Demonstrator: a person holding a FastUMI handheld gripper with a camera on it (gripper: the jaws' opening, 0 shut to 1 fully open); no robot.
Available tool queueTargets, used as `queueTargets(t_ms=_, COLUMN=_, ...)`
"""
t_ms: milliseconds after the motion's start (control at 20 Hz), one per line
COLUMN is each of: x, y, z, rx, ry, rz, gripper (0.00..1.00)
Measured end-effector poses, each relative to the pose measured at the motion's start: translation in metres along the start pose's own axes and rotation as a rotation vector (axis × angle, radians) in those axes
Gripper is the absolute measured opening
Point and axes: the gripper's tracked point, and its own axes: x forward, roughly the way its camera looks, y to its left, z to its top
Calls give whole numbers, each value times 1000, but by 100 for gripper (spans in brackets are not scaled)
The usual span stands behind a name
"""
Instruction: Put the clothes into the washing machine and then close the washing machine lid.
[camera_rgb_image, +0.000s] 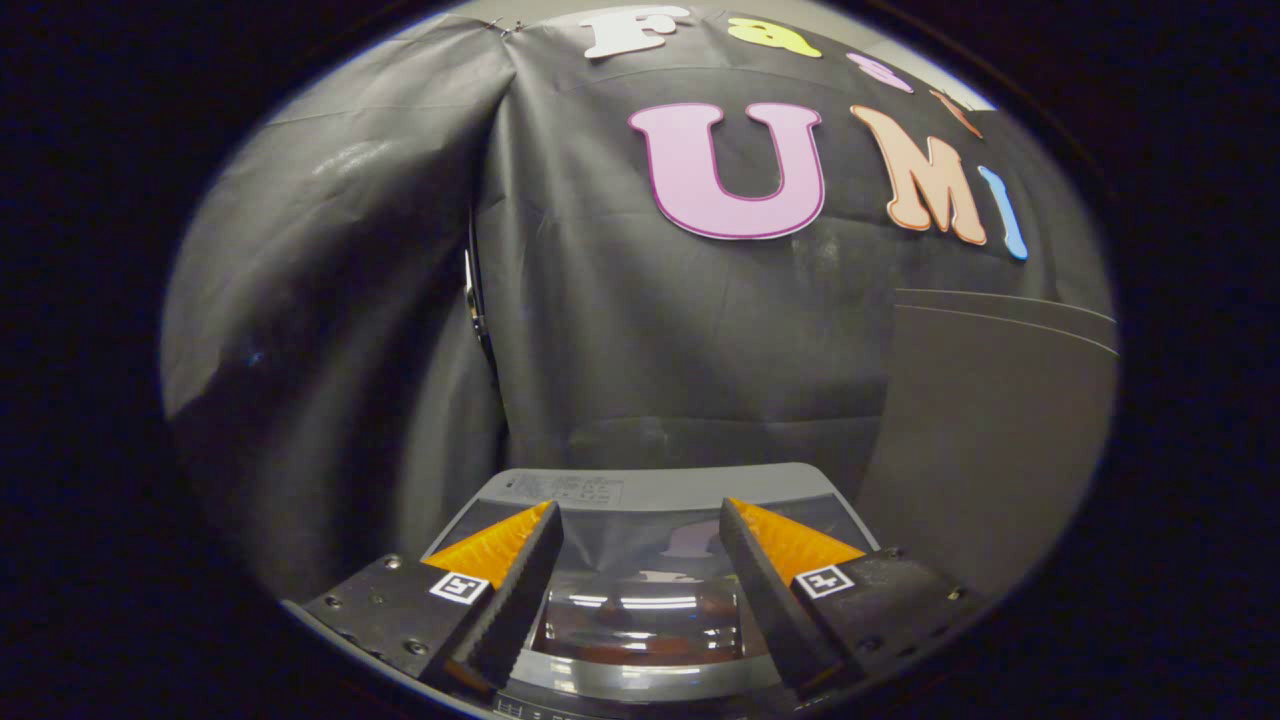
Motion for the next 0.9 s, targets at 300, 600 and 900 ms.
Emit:
queueTargets(t_ms=300, x=-35, y=-14, z=11, rx=-29, ry=-17, rz=-7, gripper=96)
queueTargets(t_ms=600, x=-83, y=-36, z=27, rx=-7, ry=-42, rz=-1, gripper=96)
queueTargets(t_ms=900, x=-142, y=-55, z=54, rx=-22, ry=-91, rz=-8, gripper=95)
